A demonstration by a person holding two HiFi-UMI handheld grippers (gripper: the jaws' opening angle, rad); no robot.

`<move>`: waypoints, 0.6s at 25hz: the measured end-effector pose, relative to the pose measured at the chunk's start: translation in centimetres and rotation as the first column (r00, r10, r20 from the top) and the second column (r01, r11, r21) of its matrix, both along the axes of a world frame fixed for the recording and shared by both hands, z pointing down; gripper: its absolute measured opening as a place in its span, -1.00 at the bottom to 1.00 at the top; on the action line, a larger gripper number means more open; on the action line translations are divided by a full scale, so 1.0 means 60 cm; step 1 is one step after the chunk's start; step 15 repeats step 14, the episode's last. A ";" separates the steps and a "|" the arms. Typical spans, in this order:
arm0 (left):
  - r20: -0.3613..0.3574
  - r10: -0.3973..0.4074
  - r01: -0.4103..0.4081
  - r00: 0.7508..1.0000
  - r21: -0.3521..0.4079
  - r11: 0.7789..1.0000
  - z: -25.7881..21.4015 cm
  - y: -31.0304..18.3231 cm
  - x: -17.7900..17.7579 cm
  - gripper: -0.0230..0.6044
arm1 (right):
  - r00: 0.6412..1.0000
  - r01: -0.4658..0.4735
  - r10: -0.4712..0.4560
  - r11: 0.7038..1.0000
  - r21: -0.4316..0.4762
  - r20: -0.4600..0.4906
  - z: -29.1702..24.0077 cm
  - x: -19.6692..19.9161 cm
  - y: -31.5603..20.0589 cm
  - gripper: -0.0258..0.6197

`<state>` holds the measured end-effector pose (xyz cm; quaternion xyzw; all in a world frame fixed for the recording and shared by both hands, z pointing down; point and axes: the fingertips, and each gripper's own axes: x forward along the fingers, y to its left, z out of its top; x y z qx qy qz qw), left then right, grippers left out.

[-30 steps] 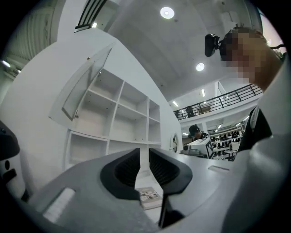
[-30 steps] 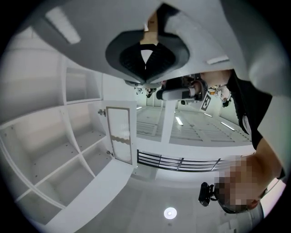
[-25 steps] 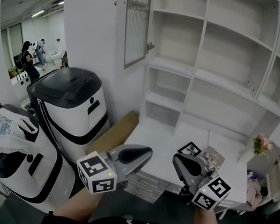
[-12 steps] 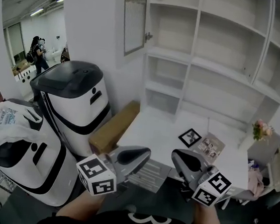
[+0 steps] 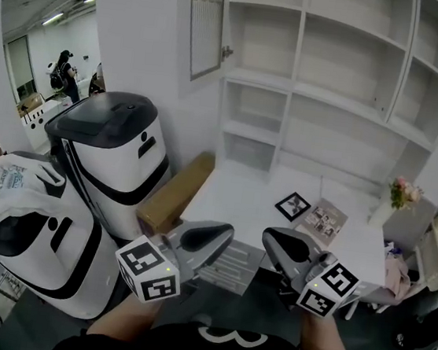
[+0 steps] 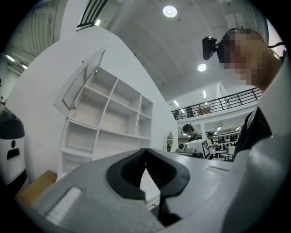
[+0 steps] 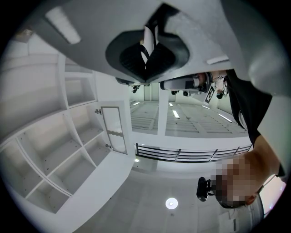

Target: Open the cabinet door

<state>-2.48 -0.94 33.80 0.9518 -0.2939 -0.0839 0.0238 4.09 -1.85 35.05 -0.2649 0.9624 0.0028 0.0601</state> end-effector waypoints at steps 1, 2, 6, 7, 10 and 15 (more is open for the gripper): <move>0.001 0.001 -0.001 1.000 -0.001 1.000 -0.001 0.003 0.001 -0.89 | 1.000 0.000 0.000 1.000 0.000 -0.001 0.000 0.000 0.002 -0.92; 0.000 0.002 -0.002 1.000 -0.001 1.000 -0.001 0.005 0.002 -0.89 | 1.000 0.000 0.000 1.000 -0.001 -0.002 0.000 0.001 0.004 -0.92; -0.004 0.010 -0.010 1.000 0.002 1.000 -0.003 0.008 0.006 -0.89 | 1.000 -0.003 0.003 1.000 0.000 -0.005 -0.002 0.005 0.008 -0.91; -0.004 0.012 -0.012 1.000 0.002 1.000 -0.003 0.008 0.007 -0.89 | 1.000 -0.004 0.004 1.000 0.001 -0.005 -0.003 0.006 0.008 -0.92; 0.001 0.010 -0.010 1.000 -0.008 1.000 0.001 0.005 0.009 -0.89 | 1.000 -0.005 0.005 1.000 -0.002 -0.006 0.001 0.007 0.006 -0.91; 0.002 0.015 -0.015 1.000 -0.014 1.000 0.009 0.002 0.009 -0.90 | 1.000 -0.009 0.009 1.000 -0.008 -0.008 0.011 0.006 0.004 -0.92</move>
